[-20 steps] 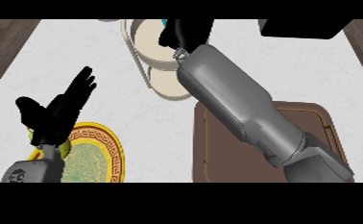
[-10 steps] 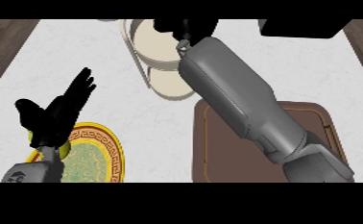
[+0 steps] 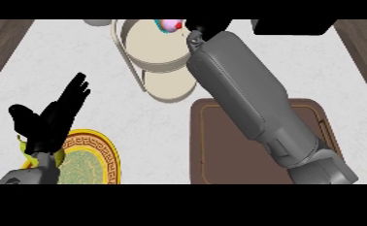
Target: Pick the cupcake from the tray and place it in the tiered basket
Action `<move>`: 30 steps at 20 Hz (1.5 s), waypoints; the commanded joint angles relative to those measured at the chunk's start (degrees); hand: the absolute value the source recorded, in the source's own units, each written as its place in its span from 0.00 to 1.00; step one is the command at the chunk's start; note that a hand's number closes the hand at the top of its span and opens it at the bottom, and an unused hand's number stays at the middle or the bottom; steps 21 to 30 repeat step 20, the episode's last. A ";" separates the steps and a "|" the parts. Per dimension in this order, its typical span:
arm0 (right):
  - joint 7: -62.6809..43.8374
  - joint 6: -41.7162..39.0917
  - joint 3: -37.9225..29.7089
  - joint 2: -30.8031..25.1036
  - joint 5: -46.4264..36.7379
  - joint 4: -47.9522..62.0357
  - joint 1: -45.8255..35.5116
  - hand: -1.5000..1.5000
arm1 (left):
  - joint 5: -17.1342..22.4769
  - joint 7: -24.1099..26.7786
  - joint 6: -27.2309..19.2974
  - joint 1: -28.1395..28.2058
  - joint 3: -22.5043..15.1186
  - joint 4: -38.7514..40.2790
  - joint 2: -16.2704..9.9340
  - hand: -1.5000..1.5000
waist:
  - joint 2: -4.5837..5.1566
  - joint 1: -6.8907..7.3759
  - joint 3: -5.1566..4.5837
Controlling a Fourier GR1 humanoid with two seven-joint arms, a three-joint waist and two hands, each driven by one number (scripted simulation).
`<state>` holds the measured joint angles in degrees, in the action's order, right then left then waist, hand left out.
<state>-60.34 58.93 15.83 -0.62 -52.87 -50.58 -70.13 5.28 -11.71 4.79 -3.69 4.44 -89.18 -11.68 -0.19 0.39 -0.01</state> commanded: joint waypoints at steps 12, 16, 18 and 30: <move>-8.79 -9.68 -6.88 -6.55 -14.36 -44.89 28.00 0.00 | 1.72 -0.66 0.01 4.47 3.95 -2.32 -1.68 0.50 | -1.36 -3.99 0.03; -10.06 -17.79 -7.25 -12.04 -11.52 -61.66 35.85 0.00 | 1.29 -0.49 -0.11 3.91 2.32 -2.93 -0.17 0.50 | -0.99 -3.69 0.01; -9.90 -19.49 -7.01 -14.58 -11.11 -68.03 43.01 0.00 | 1.53 -0.59 0.23 4.35 2.84 -2.64 -0.63 0.50 | -0.87 -3.64 0.02; -10.98 -21.78 -7.25 -15.96 -9.66 -75.91 46.96 0.00 | 0.30 -0.54 -0.23 1.14 2.69 -0.35 -1.05 0.50 | -0.58 -3.46 0.00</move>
